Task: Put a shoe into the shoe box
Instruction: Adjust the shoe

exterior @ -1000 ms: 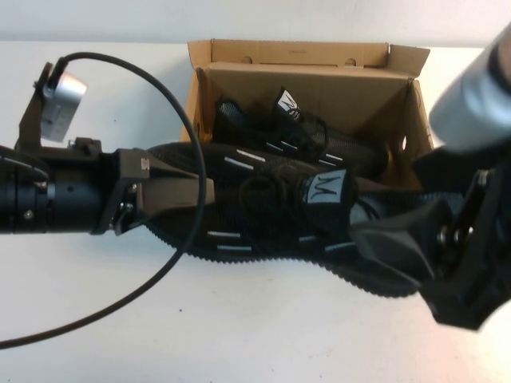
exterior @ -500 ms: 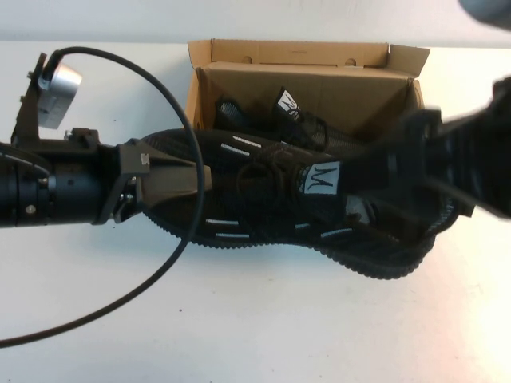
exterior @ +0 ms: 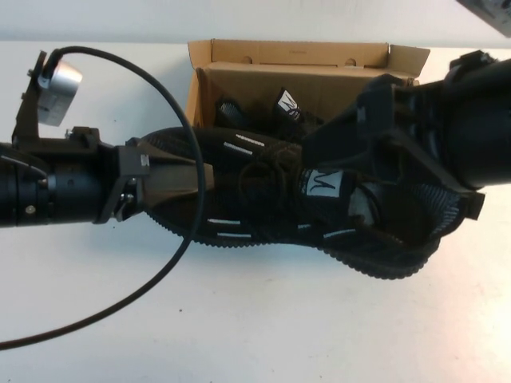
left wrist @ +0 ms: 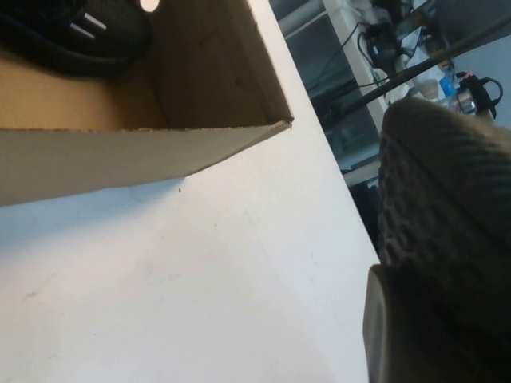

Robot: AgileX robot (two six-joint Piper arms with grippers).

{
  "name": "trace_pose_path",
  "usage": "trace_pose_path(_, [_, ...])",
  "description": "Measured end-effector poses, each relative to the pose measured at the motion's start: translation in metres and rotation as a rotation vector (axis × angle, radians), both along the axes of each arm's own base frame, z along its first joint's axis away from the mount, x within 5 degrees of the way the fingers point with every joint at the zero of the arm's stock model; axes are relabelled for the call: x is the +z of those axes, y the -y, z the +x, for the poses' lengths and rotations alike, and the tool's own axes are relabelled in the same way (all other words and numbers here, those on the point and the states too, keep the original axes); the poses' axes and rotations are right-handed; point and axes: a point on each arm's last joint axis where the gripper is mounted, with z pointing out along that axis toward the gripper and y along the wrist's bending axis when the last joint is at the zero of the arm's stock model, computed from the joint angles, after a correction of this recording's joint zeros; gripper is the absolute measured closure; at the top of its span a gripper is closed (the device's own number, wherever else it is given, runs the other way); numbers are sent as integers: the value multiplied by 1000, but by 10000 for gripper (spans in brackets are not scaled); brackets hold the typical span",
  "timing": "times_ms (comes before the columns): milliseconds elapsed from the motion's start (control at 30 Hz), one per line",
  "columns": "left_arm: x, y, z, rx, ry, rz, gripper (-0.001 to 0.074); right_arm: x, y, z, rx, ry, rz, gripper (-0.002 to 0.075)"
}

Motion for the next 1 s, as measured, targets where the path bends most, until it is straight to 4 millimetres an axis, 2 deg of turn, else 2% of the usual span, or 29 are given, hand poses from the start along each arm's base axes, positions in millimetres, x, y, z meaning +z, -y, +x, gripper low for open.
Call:
trace_pose_path(333, [6, 1, 2, 21, 11, -70, 598, -16, -18, 13, 24, -111, 9, 235])
trace_pose_path(633, [6, 1, 4, 36, 17, -85, 598, -26, -32, 31, -1, -119, 58, 236])
trace_pose_path(767, [6, 1, 5, 43, 18, -86, 598, -28, -39, 34, 50, -94, 71, 249])
trace_pose_path(833, [6, 1, 5, 46, 20, -85, 598, -29, -40, 35, 76, -75, 64, 277])
trace_pose_path(900, [6, 1, 6, 49, 22, -83, 598, -31, -41, 37, 88, -63, 56, 347])
trace_pose_path(1000, [6, 1, 6, 47, 28, -81, 598, -33, -43, 38, 102, -48, 44, 557])
